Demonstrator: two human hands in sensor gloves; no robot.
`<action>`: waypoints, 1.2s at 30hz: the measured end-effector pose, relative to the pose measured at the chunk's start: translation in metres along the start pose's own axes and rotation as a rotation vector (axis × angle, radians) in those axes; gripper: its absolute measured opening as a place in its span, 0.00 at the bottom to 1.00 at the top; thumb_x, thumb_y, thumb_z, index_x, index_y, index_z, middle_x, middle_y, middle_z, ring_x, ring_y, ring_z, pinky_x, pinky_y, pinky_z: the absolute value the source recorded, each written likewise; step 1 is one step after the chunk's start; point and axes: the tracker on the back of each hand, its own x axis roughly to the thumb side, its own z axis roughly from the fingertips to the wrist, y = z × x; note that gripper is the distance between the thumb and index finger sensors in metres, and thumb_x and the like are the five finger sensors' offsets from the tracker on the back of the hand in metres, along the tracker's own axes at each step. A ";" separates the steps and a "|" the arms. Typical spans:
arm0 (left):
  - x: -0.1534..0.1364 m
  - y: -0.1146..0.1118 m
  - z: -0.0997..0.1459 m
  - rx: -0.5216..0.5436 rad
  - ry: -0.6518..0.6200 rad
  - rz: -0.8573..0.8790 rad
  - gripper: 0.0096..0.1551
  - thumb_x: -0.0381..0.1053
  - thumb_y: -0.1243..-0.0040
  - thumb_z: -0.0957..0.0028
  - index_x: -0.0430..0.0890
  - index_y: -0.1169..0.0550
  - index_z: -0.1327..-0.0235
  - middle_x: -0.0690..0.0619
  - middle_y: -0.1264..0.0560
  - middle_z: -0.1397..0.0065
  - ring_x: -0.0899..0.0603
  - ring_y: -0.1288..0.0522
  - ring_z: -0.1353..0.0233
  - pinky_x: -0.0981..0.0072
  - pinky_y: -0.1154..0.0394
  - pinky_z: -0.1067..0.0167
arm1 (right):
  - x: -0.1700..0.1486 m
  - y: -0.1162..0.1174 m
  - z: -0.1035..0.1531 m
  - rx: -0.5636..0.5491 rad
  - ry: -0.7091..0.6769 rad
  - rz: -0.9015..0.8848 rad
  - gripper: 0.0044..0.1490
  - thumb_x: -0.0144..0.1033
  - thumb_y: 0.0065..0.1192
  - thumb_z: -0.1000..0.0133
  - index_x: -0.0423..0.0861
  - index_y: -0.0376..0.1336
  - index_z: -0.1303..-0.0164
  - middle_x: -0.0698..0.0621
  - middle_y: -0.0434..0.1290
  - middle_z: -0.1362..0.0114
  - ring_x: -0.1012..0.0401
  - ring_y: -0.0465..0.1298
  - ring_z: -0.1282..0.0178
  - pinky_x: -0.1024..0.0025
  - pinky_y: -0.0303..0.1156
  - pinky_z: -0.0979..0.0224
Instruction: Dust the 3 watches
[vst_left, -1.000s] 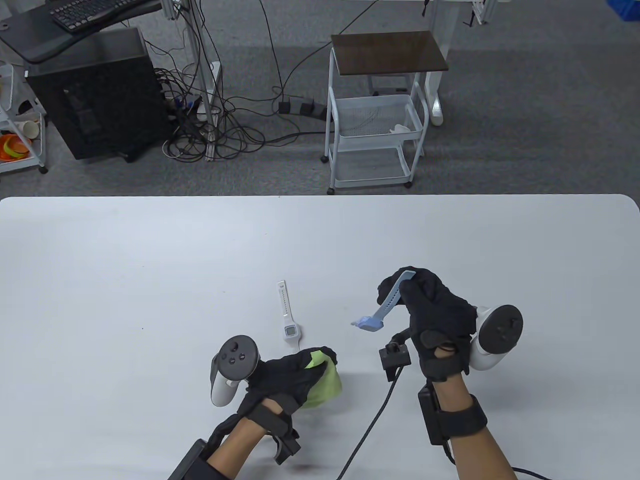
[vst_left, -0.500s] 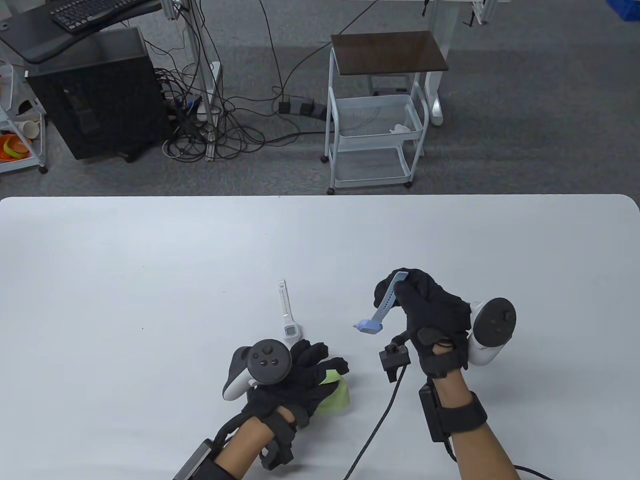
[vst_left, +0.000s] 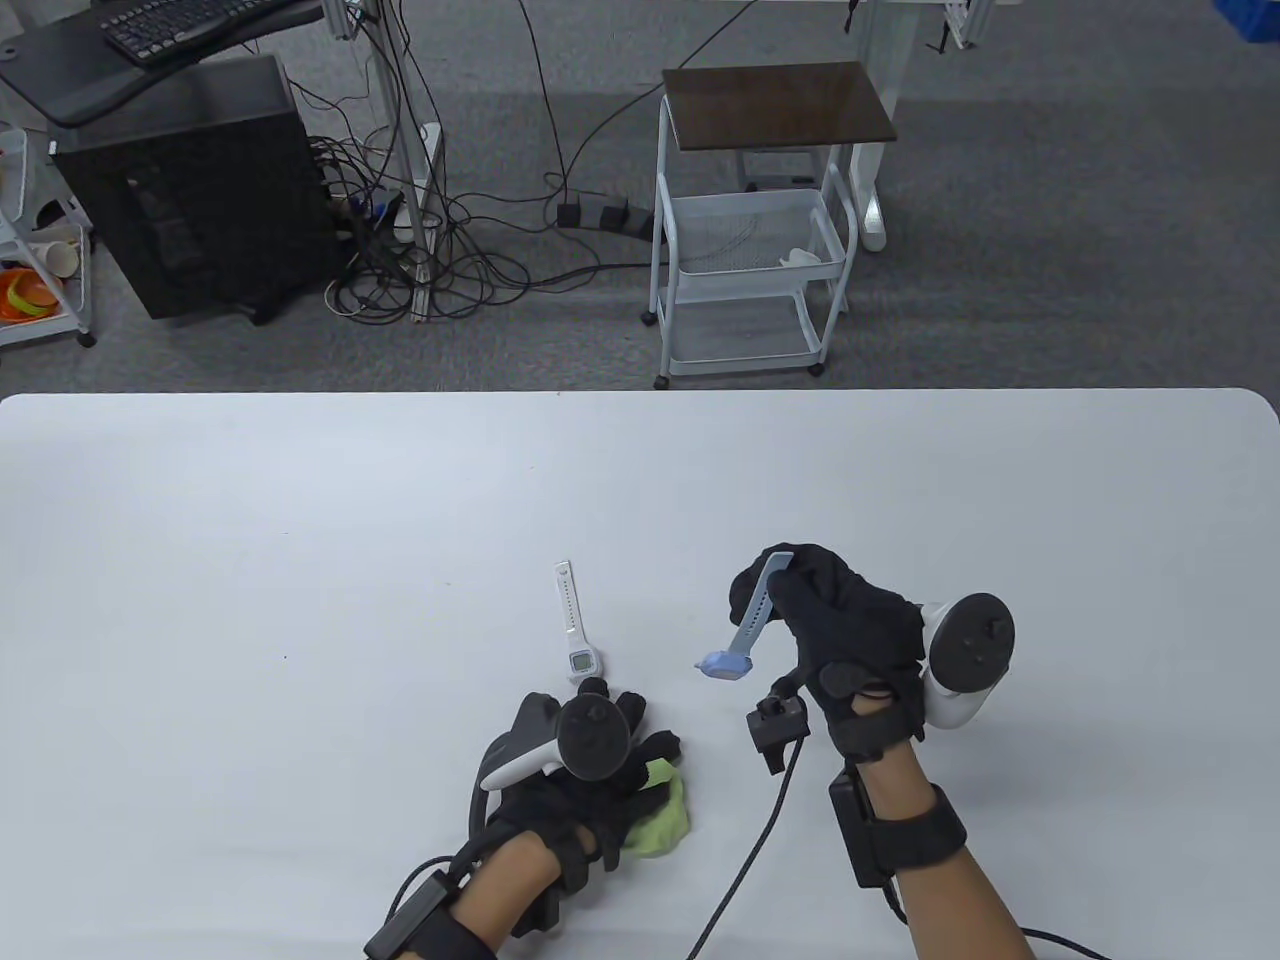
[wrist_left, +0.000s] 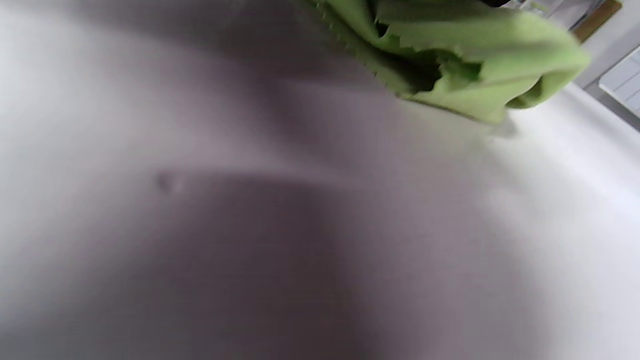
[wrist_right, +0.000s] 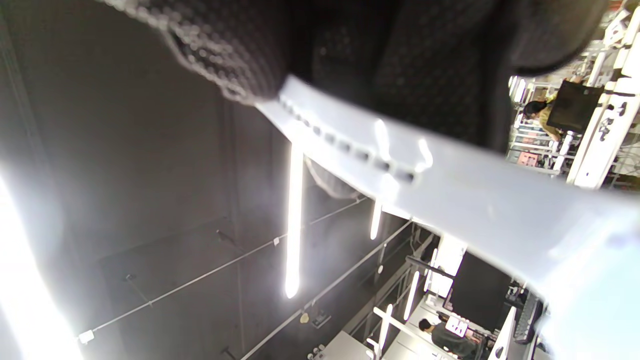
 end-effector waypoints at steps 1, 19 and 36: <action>0.000 0.000 -0.001 0.003 -0.001 0.001 0.38 0.68 0.60 0.39 0.63 0.52 0.17 0.56 0.69 0.14 0.38 0.83 0.20 0.29 0.83 0.39 | 0.000 0.000 0.000 0.005 0.001 0.002 0.23 0.45 0.64 0.53 0.46 0.73 0.55 0.45 0.87 0.58 0.53 0.88 0.66 0.42 0.71 0.43; -0.001 0.001 0.000 -0.007 -0.036 0.032 0.51 0.81 0.62 0.46 0.59 0.57 0.16 0.54 0.70 0.14 0.38 0.78 0.17 0.29 0.77 0.34 | 0.001 0.001 0.000 0.020 0.000 0.004 0.23 0.45 0.64 0.53 0.46 0.73 0.55 0.45 0.87 0.58 0.53 0.88 0.66 0.41 0.70 0.42; -0.018 0.029 0.030 0.304 -0.195 0.328 0.50 0.78 0.57 0.44 0.54 0.52 0.17 0.47 0.58 0.12 0.32 0.67 0.15 0.27 0.69 0.30 | 0.000 0.006 0.001 0.027 -0.017 0.017 0.23 0.45 0.64 0.53 0.46 0.73 0.54 0.45 0.87 0.57 0.52 0.88 0.65 0.41 0.70 0.42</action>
